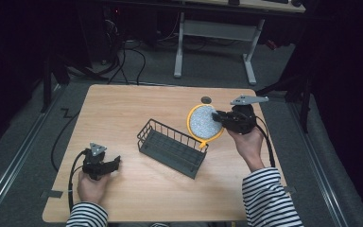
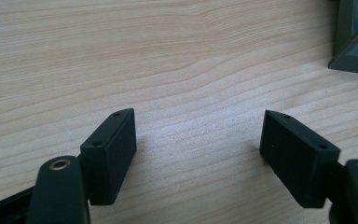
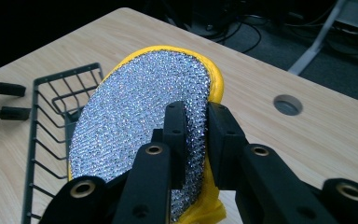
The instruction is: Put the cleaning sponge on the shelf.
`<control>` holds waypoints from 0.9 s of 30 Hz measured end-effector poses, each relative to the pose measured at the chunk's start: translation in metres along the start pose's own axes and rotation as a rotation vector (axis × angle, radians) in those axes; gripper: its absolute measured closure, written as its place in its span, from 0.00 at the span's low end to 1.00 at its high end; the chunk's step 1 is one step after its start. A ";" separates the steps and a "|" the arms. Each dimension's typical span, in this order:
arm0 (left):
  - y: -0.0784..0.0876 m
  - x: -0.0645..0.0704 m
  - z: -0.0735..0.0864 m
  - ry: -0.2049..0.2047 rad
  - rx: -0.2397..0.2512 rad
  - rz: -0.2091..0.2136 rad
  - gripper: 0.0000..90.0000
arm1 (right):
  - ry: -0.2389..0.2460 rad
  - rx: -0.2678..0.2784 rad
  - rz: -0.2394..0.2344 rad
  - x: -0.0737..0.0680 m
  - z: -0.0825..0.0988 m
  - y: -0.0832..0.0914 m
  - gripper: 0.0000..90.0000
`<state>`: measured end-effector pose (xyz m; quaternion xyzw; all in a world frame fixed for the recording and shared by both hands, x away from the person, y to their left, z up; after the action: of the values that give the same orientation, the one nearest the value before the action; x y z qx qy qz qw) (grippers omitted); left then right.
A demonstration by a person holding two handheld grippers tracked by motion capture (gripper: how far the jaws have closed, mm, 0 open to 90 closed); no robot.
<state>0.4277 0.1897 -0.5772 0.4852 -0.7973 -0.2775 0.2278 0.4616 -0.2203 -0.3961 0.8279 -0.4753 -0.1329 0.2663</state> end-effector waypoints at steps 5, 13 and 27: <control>0.000 0.000 0.000 0.000 0.000 0.000 0.31 | 0.019 0.016 -0.012 -0.015 -0.002 -0.011 0.88; 0.000 0.000 0.000 0.000 0.000 0.000 0.31 | 0.053 0.016 -0.024 -0.038 0.001 -0.030 0.88; 0.000 0.000 0.000 -0.001 -0.001 0.003 0.31 | 0.109 0.002 -0.012 -0.054 0.011 -0.043 0.87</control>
<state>0.4275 0.1896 -0.5772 0.4840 -0.7979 -0.2777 0.2281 0.4590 -0.1601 -0.4315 0.8370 -0.4554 -0.0888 0.2901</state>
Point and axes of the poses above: each handheld gripper's, and its own axes: y roughly backward along the jaws, z roughly out of its underside, x roughly to its right, the point moved 6 cm from there along -y, roughly forward along the jaws, and after that the axes turned 7 degrees about z, right-handed, at the moved point
